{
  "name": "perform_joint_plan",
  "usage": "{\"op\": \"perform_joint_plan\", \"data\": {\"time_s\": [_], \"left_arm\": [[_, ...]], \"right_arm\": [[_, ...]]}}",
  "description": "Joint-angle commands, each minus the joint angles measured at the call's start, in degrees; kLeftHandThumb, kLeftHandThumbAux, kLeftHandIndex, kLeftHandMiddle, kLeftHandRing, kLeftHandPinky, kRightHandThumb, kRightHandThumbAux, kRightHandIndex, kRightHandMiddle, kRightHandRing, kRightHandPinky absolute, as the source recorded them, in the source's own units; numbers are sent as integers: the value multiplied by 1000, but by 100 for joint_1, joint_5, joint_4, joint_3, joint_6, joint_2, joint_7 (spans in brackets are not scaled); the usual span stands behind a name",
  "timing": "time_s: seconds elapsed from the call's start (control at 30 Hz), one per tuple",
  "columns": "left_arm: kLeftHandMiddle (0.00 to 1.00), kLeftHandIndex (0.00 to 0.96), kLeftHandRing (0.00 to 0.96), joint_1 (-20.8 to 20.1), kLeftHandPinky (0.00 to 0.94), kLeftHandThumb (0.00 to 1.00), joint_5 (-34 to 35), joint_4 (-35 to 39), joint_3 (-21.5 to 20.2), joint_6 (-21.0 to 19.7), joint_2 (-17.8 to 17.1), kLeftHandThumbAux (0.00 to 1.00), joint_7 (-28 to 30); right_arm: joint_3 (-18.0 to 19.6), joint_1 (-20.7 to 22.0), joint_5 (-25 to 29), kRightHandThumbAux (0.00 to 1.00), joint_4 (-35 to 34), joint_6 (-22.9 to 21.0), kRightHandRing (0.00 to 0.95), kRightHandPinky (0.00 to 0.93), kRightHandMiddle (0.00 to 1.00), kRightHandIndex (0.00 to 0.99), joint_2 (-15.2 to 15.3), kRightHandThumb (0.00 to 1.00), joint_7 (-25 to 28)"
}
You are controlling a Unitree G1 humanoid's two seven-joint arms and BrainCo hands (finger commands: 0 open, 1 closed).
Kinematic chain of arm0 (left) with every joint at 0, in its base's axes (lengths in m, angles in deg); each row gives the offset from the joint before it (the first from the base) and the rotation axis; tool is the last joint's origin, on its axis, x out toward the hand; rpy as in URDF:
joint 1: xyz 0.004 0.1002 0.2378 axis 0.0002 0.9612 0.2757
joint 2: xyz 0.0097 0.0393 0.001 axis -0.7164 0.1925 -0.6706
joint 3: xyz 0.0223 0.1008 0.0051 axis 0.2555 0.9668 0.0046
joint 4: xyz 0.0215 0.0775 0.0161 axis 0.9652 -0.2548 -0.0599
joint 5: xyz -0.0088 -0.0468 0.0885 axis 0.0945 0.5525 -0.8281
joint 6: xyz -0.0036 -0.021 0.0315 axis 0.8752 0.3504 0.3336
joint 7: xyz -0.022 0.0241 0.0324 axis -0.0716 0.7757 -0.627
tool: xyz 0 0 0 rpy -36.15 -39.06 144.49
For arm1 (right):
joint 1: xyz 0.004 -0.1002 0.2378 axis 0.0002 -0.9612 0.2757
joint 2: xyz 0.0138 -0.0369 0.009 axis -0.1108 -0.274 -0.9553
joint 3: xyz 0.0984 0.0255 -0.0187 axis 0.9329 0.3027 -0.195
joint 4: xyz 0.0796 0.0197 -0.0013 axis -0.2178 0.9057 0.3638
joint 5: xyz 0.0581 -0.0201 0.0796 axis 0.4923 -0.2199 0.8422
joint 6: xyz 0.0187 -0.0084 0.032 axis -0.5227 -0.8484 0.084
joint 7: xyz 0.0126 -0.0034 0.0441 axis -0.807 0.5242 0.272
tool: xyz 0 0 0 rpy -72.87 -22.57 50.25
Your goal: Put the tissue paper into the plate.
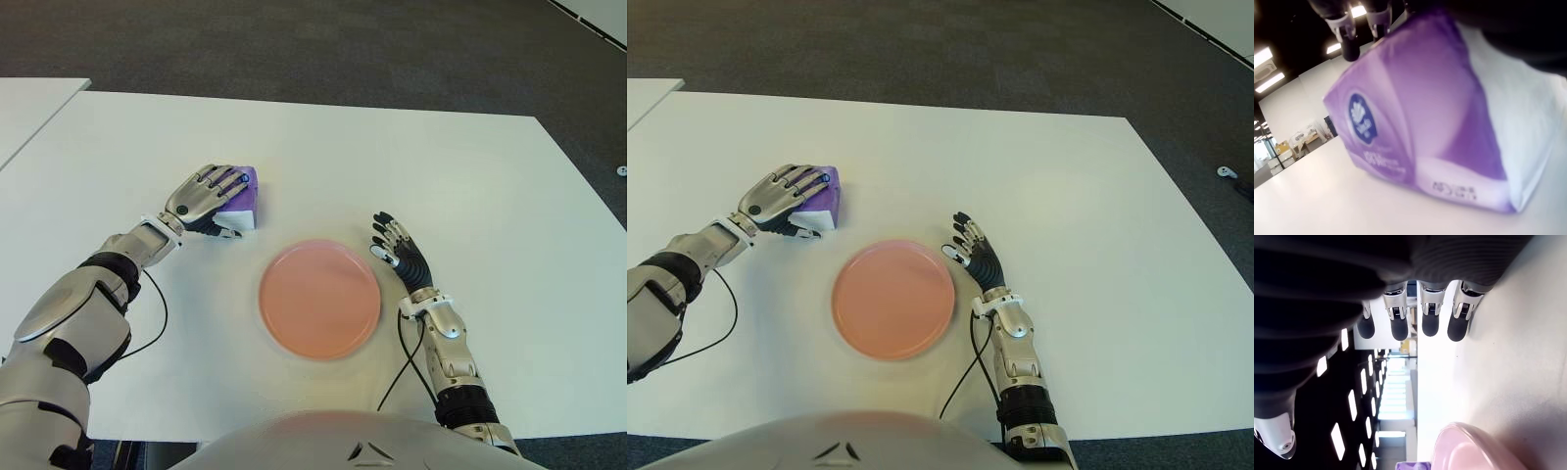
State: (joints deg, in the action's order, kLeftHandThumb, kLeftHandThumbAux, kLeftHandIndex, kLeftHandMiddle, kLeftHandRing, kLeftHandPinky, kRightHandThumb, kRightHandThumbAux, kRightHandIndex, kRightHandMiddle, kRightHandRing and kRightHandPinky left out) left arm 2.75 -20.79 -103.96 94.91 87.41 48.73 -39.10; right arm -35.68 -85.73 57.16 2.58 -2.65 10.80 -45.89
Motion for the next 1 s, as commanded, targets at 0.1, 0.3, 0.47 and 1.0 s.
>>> {"op": "perform_joint_plan", "data": {"time_s": [0.1, 0.3, 0.47, 1.0], "left_arm": [[0, 0, 0, 268, 0, 162, -111, -220, 173, -25, 171, 302, 155], [0, 0, 0, 269, 0, 152, -74, -249, 175, -30, 210, 321, 175], [0, 0, 0, 287, 0, 152, 15, -310, 137, 34, 284, 359, 248], [562, 397, 559, 354, 597, 658, 768, -537, -303, 240, 721, 682, 665]], "right_arm": [[-71, -476, -73, 588, 359, -699, 35, 0, 100, 33, 49, 0, 5], [-74, -463, -67, 587, 393, -704, 32, 0, 95, 28, 76, 0, 25], [-77, -447, -69, 587, 418, -696, 32, 0, 94, 28, 95, 0, 38], [-71, -439, -83, 617, 384, -725, 41, 0, 107, 34, 151, 0, 12]]}}
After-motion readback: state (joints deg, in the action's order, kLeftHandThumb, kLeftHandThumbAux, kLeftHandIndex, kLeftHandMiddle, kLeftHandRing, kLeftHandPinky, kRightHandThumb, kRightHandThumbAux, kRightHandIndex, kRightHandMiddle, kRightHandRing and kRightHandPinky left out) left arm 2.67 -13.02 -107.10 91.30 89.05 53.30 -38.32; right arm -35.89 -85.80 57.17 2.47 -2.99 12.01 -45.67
